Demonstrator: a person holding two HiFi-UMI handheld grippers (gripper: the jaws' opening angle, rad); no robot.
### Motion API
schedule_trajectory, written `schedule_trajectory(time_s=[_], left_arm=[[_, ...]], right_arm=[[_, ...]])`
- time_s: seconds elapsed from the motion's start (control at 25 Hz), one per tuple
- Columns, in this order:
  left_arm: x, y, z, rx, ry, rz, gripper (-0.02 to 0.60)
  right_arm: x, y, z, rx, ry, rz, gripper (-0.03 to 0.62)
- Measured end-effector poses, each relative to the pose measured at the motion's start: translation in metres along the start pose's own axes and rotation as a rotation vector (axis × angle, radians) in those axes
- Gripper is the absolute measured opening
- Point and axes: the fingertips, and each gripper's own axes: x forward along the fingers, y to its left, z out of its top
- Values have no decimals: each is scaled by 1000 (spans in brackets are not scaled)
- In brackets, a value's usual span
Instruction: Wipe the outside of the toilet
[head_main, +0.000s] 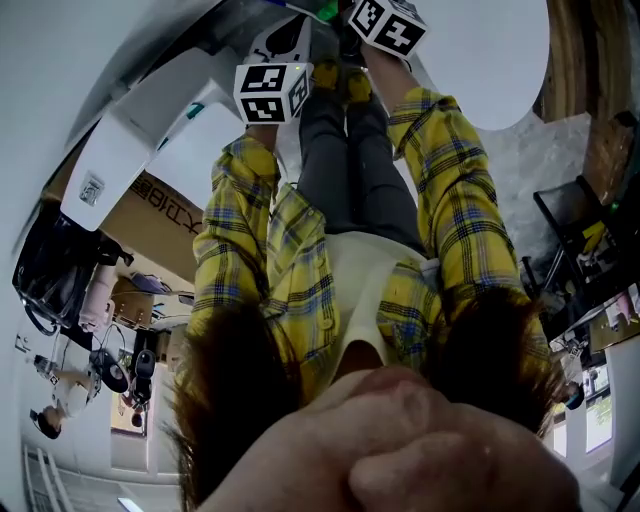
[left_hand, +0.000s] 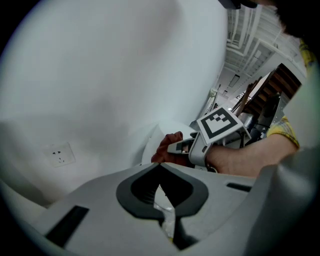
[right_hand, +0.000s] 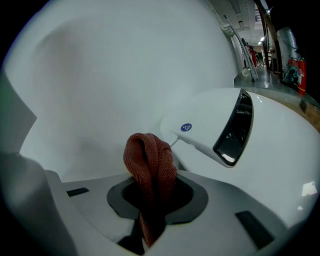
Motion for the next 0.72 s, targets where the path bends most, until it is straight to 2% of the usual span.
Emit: schedule_trajectory(time_s=[0.24, 0.72], left_arm=[[14, 12, 13, 25, -23, 15, 8], [29, 17, 22, 36, -28, 1, 8]], right_arm=[[7, -10, -4, 18, 0, -47, 82], [-7, -26, -22, 151, -3, -144, 81]])
